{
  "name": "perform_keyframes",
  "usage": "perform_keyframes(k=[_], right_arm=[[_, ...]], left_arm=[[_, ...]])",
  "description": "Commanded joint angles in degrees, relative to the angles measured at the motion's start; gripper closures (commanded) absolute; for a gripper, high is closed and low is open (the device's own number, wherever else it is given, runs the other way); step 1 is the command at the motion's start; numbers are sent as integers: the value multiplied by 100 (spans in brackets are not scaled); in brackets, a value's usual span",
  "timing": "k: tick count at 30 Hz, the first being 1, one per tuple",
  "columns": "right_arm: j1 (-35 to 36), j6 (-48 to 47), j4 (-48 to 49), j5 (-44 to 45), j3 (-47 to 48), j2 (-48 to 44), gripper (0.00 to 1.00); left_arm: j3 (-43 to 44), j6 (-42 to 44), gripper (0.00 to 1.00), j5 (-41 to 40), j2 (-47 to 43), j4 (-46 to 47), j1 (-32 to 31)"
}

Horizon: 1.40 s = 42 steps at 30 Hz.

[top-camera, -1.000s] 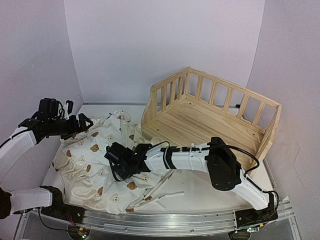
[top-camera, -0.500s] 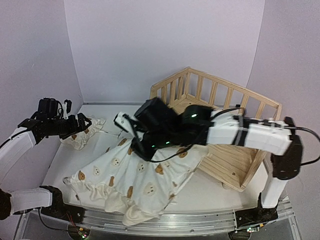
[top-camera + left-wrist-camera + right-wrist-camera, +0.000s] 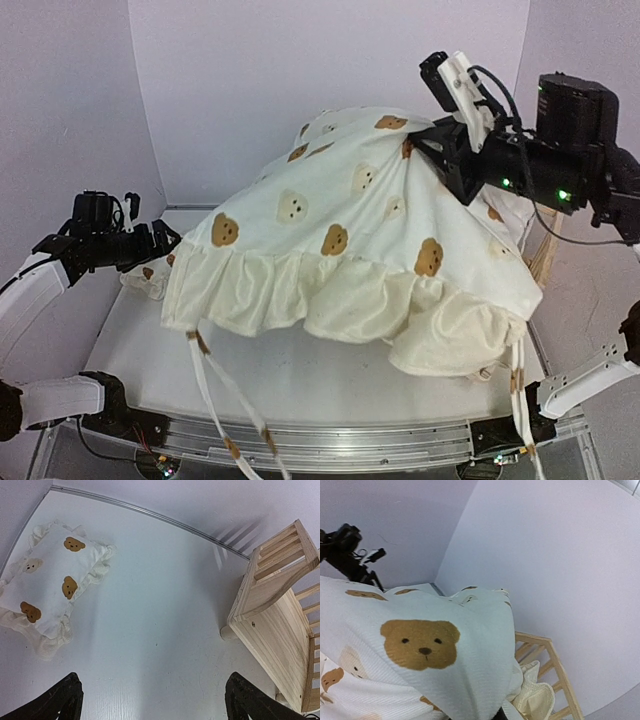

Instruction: Set up the pet bed

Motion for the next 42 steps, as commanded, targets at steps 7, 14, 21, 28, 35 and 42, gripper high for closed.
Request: perform_keyframes(k=[7, 14, 21, 28, 35, 42], right_arm=[[-2433, -973, 645, -287, 114, 918, 100], [-4594, -939, 1010, -3064, -2188, 407, 100], [-5559, -1536, 651, -4284, -2388, 801, 100], [-5566, -1653, -388, -3833, -1448, 905, 100], [-5634, -1983, -552, -3391, -1961, 315, 100], [-5674, -1094, 699, -3058, -3080, 379, 100]], left_arm=[[297, -97, 1, 197, -254, 292, -31], [217, -59, 1, 270, -249, 291, -37], [349, 26, 1, 382, 82, 372, -42], [318, 15, 1, 443, 226, 485, -53], [382, 46, 0, 555, 560, 554, -104], [530, 24, 1, 553, 784, 654, -255]])
